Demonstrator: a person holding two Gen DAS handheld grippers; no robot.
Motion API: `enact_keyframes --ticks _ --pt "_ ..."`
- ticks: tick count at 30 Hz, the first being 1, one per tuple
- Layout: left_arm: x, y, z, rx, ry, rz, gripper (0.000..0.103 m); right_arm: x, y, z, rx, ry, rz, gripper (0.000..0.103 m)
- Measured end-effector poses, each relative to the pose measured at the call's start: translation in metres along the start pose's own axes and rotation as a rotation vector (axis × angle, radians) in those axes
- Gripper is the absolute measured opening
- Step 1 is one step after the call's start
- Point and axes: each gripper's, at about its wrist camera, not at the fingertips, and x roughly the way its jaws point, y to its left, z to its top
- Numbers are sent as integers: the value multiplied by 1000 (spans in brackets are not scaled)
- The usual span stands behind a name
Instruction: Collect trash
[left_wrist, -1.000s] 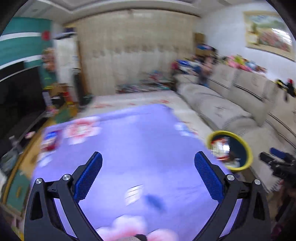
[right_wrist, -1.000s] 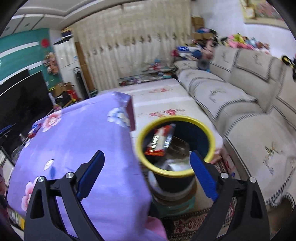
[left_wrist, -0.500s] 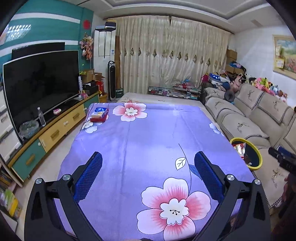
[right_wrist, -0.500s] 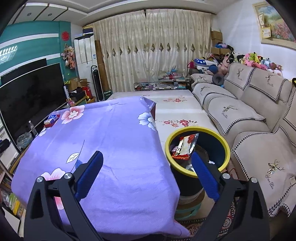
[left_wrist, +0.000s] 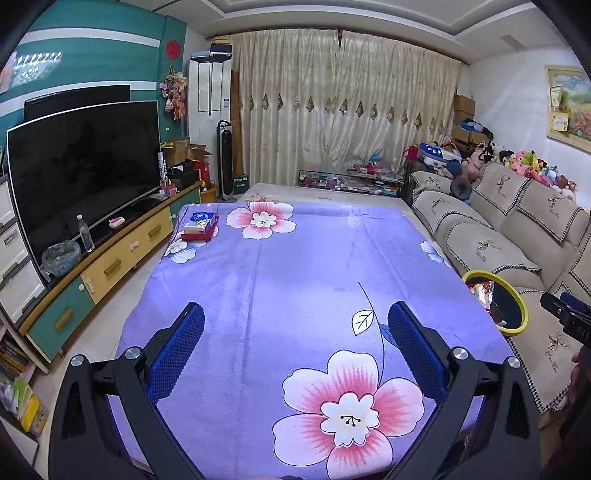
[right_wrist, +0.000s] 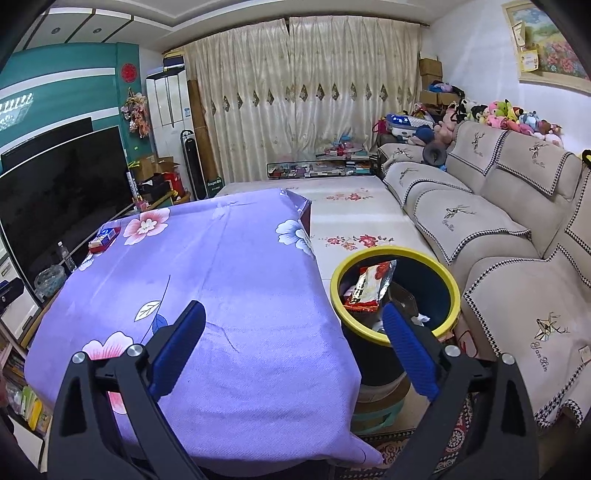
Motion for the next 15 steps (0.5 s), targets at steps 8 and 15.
enact_keyframes --ticks 8,15 --pt "0 -2 0 -1 4 1 98 0 1 1 -1 -1 1 92" --pt "3 -7 -1 10 6 0 98 3 2 1 0 4 5 92"
